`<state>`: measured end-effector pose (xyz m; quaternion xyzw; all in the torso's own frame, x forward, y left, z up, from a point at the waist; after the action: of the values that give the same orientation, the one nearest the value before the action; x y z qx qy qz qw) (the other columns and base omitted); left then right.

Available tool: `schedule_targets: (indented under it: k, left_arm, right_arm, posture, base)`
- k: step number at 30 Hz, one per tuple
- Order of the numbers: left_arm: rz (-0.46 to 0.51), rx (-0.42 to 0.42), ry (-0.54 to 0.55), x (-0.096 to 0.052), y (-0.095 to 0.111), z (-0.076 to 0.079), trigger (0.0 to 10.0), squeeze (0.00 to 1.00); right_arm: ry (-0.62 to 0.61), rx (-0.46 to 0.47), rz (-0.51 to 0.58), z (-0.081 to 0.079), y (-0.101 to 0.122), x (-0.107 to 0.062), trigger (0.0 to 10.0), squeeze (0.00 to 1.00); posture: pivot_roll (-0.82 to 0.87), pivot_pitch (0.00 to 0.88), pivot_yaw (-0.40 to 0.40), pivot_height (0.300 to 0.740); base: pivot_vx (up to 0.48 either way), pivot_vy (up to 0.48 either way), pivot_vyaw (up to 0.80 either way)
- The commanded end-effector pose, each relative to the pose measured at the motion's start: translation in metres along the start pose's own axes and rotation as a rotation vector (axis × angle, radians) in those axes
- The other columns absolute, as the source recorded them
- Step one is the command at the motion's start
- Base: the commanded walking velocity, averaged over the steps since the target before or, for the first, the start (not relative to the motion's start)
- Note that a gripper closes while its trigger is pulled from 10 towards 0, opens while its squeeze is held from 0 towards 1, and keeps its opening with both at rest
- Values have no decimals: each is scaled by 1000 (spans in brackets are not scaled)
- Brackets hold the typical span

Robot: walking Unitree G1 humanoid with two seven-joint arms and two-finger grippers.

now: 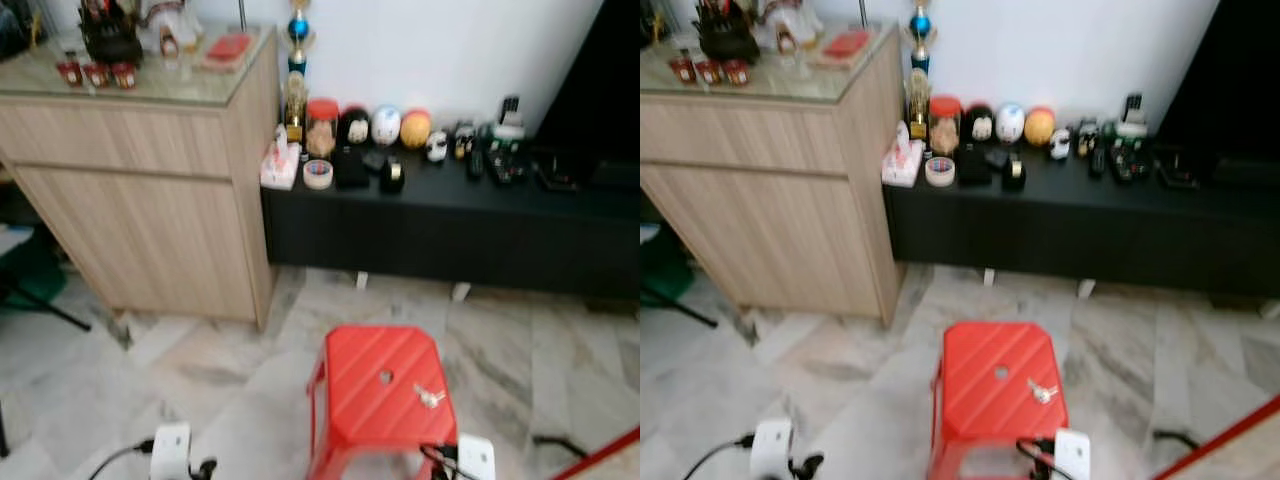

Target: Hang keys on a hook

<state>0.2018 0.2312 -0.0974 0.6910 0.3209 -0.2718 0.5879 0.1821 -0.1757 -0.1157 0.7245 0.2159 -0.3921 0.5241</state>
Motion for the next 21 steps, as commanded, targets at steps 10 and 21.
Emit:
schedule_targets:
  k: [10, 21]
  left_arm:
    - [-7, 11, 16, 0, -1, -5, 10000, 0]
    - [14, -1, 15, 0, 3, -2, 10000, 0]
  right_arm:
    - [12, 15, 18, -3, -1, -1, 10000, 0]
    - [6, 20, 21, -2, -1, -1, 10000, 0]
  posture:
    - [2, 0, -45, 740]
    - [2, 0, -47, 740]
  base:
    - [0, 0, 0]
    - [25, 0, 0]
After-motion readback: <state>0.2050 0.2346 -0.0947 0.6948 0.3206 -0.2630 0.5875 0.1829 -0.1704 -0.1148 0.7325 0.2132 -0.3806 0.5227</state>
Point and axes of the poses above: a point about 5 cm out from each wrist's last joint towards the gripper, its own x axis pointing out of the wrist towards the gripper, its own y axis along the axis of the wrist's last joint, z = x × y, the point moved 3 cm from there along x, pointing out of the wrist towards the gripper, and after that the axes turned 10 degrees about x, right-handed, at the moved point
